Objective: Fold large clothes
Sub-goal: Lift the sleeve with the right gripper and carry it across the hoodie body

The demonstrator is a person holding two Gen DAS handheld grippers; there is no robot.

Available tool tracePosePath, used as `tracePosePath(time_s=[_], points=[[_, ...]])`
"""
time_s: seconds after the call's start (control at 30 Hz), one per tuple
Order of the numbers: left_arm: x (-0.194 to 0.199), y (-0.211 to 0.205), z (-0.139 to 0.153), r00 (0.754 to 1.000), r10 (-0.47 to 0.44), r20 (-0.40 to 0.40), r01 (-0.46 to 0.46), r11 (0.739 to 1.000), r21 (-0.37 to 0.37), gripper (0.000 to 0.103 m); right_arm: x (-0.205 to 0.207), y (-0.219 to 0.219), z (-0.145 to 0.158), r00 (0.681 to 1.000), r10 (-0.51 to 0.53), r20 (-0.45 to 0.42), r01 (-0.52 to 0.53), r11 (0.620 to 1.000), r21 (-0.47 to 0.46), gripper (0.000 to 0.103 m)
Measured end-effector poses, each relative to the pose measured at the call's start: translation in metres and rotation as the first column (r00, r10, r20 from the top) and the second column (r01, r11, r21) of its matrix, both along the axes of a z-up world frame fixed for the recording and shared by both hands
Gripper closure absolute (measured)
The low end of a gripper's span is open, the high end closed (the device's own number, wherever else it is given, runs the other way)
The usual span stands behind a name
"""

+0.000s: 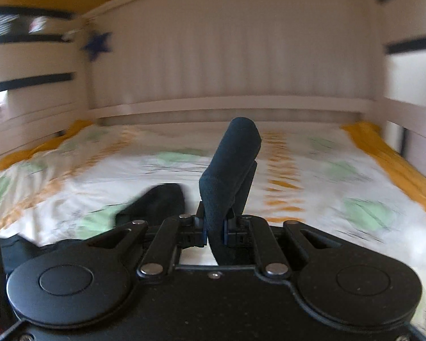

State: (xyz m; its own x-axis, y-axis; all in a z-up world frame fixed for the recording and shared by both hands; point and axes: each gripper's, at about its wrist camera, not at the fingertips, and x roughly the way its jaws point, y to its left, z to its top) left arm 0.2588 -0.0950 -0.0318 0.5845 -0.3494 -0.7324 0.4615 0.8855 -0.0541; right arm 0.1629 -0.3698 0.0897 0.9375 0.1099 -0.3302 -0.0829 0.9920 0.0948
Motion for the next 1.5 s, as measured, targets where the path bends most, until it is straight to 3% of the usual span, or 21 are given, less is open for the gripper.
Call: tracePosePath(time_s=[0.13,0.3,0.5,0.6,0.67,0.73,0.87,1.27,1.37,1.5], points=[[0.004,0.062,0.009,0.994,0.113,-0.013,-0.113,0.993,-0.034,0.002,0.013,0.071,-0.005,0.988,0.152,0.003,-0.152,0.988,-0.025,0.086],[0.004,0.13,0.006,0.966,0.257,-0.025,-0.258,0.966,-0.033,0.002,0.028,0.154,-0.03,0.947,0.318,-0.047,-0.32,0.946,-0.048,0.086],[0.004,0.18,-0.006,0.935,0.342,-0.095,-0.348,0.935,-0.063,0.002,0.036,0.228,-0.091,0.884,0.413,-0.221,-0.437,0.897,-0.074,0.085],[0.006,0.187,-0.007,0.932,0.346,-0.111,-0.355,0.932,-0.078,0.001,0.033,0.246,-0.119,0.859,0.408,-0.31,-0.464,0.876,-0.131,0.076],[0.003,0.189,-0.006,0.936,0.335,-0.109,-0.346,0.934,-0.094,0.001,0.023,0.252,-0.124,0.86,0.398,-0.318,-0.458,0.878,-0.139,0.054],[0.003,0.185,-0.003,0.942,0.32,-0.102,-0.331,0.937,-0.111,0.001,0.011,0.24,-0.121,0.871,0.389,-0.3,-0.436,0.893,-0.109,0.045],[0.002,0.179,-0.006,0.954,0.282,-0.102,-0.296,0.942,-0.161,0.001,-0.008,0.207,-0.114,0.897,0.353,-0.266,-0.377,0.925,-0.04,0.039],[-0.002,0.167,-0.028,0.959,0.148,-0.241,-0.236,0.889,-0.392,0.001,-0.042,0.138,-0.138,0.917,0.209,-0.339,-0.22,0.975,0.004,0.039],[0.004,0.159,-0.036,0.952,0.137,-0.275,-0.233,0.905,-0.357,0.001,-0.048,0.12,-0.145,0.919,0.179,-0.351,-0.18,0.983,0.03,0.039],[0.01,0.153,-0.046,0.936,0.187,-0.3,-0.278,0.914,-0.297,0.001,-0.051,0.106,-0.146,0.93,0.14,-0.34,-0.121,0.99,0.076,0.039]])
